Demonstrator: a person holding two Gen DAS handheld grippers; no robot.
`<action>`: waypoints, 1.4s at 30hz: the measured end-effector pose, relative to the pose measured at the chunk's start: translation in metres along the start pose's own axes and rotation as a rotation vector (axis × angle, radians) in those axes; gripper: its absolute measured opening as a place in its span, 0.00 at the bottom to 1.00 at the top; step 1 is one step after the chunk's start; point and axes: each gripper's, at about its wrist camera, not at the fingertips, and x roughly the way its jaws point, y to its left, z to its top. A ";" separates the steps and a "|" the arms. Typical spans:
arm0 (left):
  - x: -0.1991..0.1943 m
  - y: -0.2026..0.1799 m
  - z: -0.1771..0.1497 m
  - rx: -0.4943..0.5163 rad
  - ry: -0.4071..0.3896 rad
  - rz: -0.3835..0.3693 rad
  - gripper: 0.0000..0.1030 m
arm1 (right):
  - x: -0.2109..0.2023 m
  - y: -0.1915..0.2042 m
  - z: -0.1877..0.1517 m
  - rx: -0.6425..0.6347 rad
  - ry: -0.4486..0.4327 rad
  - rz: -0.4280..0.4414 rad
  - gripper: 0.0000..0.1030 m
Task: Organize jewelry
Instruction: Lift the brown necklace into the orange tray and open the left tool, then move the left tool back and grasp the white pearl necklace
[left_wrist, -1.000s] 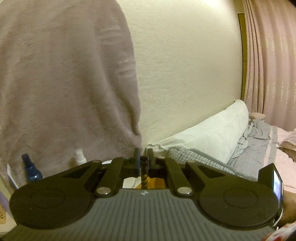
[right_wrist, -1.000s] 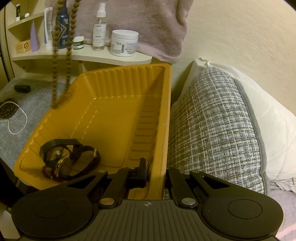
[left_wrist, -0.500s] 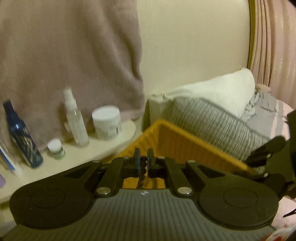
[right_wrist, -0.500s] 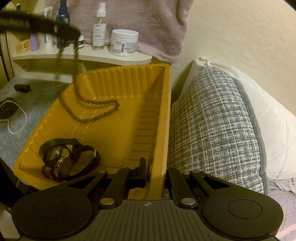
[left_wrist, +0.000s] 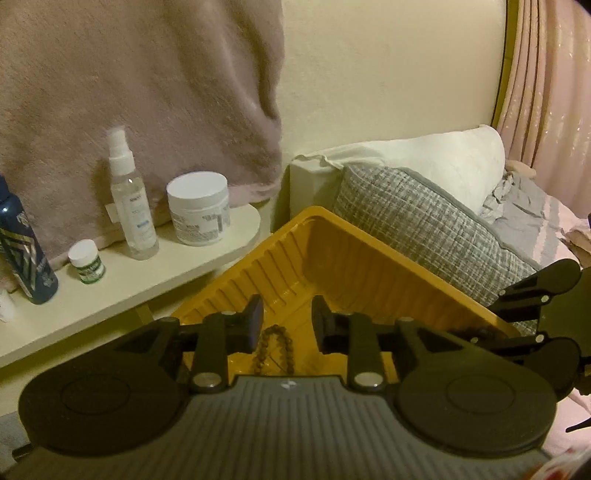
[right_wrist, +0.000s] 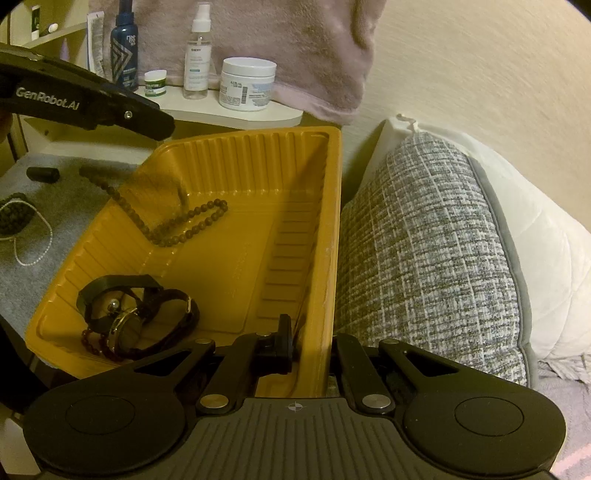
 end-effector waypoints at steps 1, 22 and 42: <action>-0.002 0.002 0.000 -0.004 -0.005 0.009 0.25 | 0.000 0.000 0.000 0.000 0.001 0.000 0.04; -0.097 0.097 -0.115 -0.194 0.022 0.472 0.32 | 0.000 -0.001 0.000 0.003 -0.001 -0.003 0.05; -0.106 0.091 -0.201 -0.202 0.149 0.585 0.32 | 0.001 -0.001 -0.002 0.005 0.004 -0.009 0.05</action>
